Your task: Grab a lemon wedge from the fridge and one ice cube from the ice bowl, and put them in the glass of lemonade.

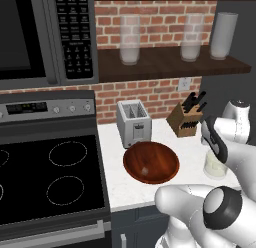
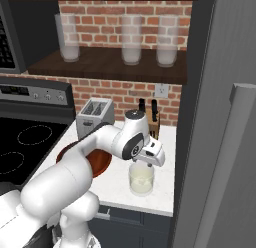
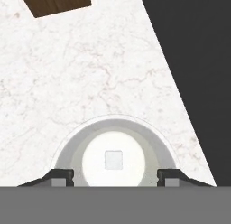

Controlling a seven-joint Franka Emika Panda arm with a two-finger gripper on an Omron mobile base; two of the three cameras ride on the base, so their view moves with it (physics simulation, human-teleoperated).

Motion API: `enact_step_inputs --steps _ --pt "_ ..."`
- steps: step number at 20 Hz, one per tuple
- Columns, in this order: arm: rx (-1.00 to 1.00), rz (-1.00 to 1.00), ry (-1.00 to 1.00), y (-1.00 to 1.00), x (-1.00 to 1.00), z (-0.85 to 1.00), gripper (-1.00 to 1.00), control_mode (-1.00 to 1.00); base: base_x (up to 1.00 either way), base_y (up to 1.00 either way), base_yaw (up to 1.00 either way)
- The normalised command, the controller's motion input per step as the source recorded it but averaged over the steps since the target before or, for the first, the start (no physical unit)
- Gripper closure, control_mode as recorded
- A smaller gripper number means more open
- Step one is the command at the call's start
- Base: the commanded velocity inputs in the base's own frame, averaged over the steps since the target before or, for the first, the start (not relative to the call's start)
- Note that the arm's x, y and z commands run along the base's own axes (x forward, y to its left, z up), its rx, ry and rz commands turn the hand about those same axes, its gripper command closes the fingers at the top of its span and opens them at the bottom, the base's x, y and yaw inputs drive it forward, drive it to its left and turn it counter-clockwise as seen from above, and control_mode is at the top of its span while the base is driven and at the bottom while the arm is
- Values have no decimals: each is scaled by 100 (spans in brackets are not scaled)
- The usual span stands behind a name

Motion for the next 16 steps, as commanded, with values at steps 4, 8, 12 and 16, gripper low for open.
enact_step_inputs --steps 4,8,12,16 --pt "0 0 0 1 0 0 -100 -100 0 0 0" --pt "0 0 -3 0 -5 1 -100 -100 0 0 0" --pt "2 1 -11 0 -9 18 -100 -100 0 0 0" --pt "7 1 -16 0 -16 33 -100 -100 0 0 0"
